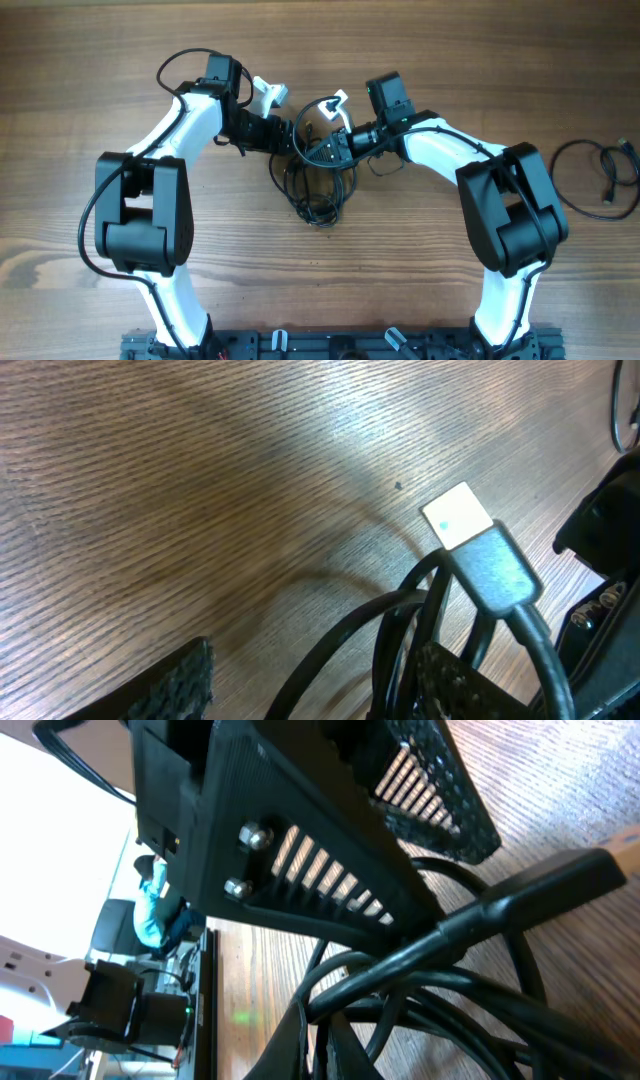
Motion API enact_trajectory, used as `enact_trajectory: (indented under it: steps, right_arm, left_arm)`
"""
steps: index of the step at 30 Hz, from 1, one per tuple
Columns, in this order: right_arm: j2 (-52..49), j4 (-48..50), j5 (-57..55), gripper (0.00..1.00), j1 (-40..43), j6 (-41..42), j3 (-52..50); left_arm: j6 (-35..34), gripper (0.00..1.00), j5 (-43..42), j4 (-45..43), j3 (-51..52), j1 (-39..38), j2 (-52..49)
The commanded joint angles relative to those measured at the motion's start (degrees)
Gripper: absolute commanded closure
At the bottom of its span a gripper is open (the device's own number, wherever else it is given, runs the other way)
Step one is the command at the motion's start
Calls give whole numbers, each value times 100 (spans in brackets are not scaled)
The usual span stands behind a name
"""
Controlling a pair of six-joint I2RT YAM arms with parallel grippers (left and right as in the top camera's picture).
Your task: Untangle cables
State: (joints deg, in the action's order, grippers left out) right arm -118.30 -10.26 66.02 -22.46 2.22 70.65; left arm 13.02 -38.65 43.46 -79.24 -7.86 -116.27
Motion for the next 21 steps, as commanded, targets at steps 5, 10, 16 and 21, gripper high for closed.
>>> enact_trajectory:
  steps: [5,10,16,21]
  right_arm:
    - [-42,190,310,96,-17,127,11]
    - [-42,409,313,96,-17,205,11]
    - [-42,981,949,96,103,940,11]
    - [-42,1436,949,96,197,1609,11]
  left_arm:
    - [111,37,-166,-37,-107,-101,-44]
    - [111,44,-160,-76,-107,-238,-44]
    - [-647,62,564,-284,-103,-243,-76]
    - [-647,63,577,-291,-103,-243,-76]
